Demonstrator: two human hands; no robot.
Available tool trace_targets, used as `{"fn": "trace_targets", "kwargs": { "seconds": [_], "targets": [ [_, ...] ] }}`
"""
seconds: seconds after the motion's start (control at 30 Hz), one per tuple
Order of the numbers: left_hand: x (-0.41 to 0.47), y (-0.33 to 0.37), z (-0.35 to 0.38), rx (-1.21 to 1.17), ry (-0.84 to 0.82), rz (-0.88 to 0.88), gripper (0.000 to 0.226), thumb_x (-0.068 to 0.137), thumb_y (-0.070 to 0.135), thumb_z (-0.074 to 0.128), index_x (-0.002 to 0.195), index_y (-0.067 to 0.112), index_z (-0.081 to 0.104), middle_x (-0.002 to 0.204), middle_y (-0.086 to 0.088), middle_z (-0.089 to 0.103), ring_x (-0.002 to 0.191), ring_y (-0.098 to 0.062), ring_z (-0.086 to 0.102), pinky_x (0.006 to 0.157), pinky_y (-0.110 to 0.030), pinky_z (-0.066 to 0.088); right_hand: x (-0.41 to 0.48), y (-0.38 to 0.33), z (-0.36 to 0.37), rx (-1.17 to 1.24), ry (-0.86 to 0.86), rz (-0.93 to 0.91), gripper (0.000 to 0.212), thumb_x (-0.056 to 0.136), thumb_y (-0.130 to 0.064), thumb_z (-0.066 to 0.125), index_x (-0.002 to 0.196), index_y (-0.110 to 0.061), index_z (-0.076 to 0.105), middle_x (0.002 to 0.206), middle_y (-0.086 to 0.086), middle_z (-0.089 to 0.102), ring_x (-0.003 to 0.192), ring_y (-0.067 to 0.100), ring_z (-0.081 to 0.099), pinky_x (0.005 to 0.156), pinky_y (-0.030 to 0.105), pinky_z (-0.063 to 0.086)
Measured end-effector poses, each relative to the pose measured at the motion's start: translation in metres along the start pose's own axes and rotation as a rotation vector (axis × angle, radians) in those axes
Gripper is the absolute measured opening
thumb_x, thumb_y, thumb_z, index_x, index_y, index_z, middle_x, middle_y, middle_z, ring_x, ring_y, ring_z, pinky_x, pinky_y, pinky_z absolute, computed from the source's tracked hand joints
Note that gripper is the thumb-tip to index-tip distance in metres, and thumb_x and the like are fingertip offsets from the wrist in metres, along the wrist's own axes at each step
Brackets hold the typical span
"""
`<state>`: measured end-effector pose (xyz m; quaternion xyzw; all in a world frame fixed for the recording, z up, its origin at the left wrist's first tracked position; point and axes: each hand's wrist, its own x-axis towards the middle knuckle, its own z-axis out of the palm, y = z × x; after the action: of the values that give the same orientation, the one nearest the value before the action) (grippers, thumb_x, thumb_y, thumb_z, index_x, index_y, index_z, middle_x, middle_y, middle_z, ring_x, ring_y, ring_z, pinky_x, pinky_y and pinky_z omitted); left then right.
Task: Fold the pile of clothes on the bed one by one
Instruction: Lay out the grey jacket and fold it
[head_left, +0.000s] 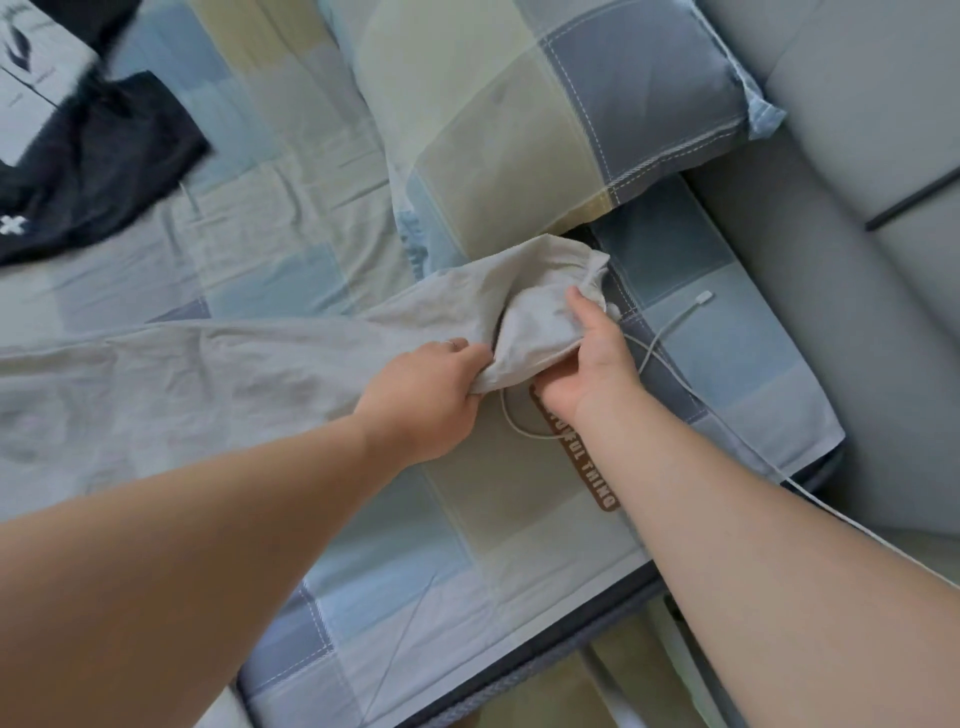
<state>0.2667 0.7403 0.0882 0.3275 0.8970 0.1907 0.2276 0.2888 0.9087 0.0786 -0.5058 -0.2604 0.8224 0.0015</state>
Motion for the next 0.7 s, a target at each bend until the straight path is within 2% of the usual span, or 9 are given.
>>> {"fn": "trace_targets", "kwargs": {
  "seconds": [0.07,0.13,0.17,0.27,0.33,0.43,0.53,0.6,0.7],
  "targets": [
    [0.001,-0.001,0.004,0.048,-0.068,0.004,0.014,0.091,0.025,0.053,0.105,0.023,0.056,0.11,-0.002,0.056,0.106,-0.032,0.055,0.078,-0.037,0.043,0.003,-0.012,-0.005,-0.057,0.06,-0.078,0.044,0.082,-0.015,0.076,0.124,-0.019,0.067,0.118,0.017,0.071,0.101,0.04,0.071,0.088,0.059,0.056],
    [0.004,0.007,0.001,-0.044,-0.069,-0.026,0.038,0.086,0.044,0.053,0.121,0.029,0.058,0.127,0.004,0.055,0.117,-0.025,0.052,0.097,-0.038,0.044,0.0,-0.023,-0.009,-0.173,0.108,-0.224,0.04,0.08,-0.006,0.075,0.115,-0.024,0.069,0.113,0.013,0.073,0.097,0.036,0.072,0.083,0.056,0.059],
    [0.005,0.015,-0.005,-0.227,-0.026,-0.072,0.047,0.086,0.052,0.052,0.129,0.031,0.056,0.133,0.007,0.054,0.122,-0.021,0.05,0.102,-0.036,0.041,-0.005,-0.027,-0.01,-0.281,0.126,-0.31,0.039,0.079,-0.006,0.076,0.111,-0.026,0.069,0.11,0.009,0.074,0.096,0.032,0.073,0.084,0.053,0.06],
    [0.012,0.045,-0.032,-1.112,0.053,-0.373,0.055,0.095,0.064,0.048,0.137,0.03,0.054,0.129,0.009,0.06,0.123,-0.02,0.057,0.103,-0.037,0.044,-0.033,-0.029,-0.002,-0.653,0.088,-0.56,0.044,0.082,-0.005,0.074,0.121,-0.023,0.064,0.109,-0.002,0.073,0.097,0.013,0.072,0.083,0.034,0.06],
    [0.015,0.052,-0.049,-1.439,-0.029,-0.444,0.069,0.089,0.074,0.04,0.134,0.026,0.06,0.125,0.004,0.066,0.114,-0.02,0.064,0.096,-0.041,0.05,-0.056,-0.021,0.014,-0.806,-0.097,-0.62,0.048,0.089,0.004,0.066,0.128,-0.023,0.057,0.115,-0.004,0.071,0.102,0.004,0.069,0.086,0.027,0.058],
    [0.005,0.036,-0.074,-1.647,-0.022,-0.459,0.083,0.071,0.082,0.045,0.117,0.018,0.07,0.108,-0.005,0.072,0.099,-0.02,0.07,0.081,-0.035,0.053,-0.084,0.0,0.041,-0.921,-0.407,-0.556,0.053,0.084,-0.002,0.051,0.133,-0.021,0.056,0.132,0.001,0.065,0.123,0.01,0.06,0.106,0.031,0.049],
    [-0.016,-0.001,-0.096,-1.691,-0.028,-0.441,0.079,0.075,0.079,0.052,0.115,0.013,0.067,0.113,-0.013,0.069,0.105,-0.025,0.069,0.089,-0.039,0.053,-0.106,0.023,0.072,-1.001,-0.529,-0.458,0.05,0.077,-0.012,0.039,0.114,-0.036,0.062,0.123,-0.008,0.067,0.12,0.008,0.06,0.112,0.043,0.043],
    [-0.037,-0.031,-0.11,-1.664,-0.009,-0.46,0.063,0.086,0.066,0.058,0.118,0.012,0.066,0.11,-0.014,0.069,0.102,-0.028,0.068,0.094,-0.042,0.053,-0.118,0.042,0.099,-1.042,-0.568,-0.42,0.043,0.084,-0.011,0.039,0.11,-0.036,0.062,0.114,-0.01,0.067,0.111,0.005,0.062,0.107,0.041,0.048],
    [-0.076,-0.074,-0.129,-1.67,0.113,-0.571,0.046,0.096,0.04,0.057,0.122,0.003,0.063,0.106,-0.016,0.068,0.094,-0.03,0.07,0.084,-0.037,0.055,-0.134,0.079,0.137,-0.805,-0.637,-0.229,0.032,0.088,0.002,0.047,0.116,-0.008,0.058,0.107,0.024,0.07,0.09,0.019,0.072,0.078,0.03,0.06]
  ]
}}
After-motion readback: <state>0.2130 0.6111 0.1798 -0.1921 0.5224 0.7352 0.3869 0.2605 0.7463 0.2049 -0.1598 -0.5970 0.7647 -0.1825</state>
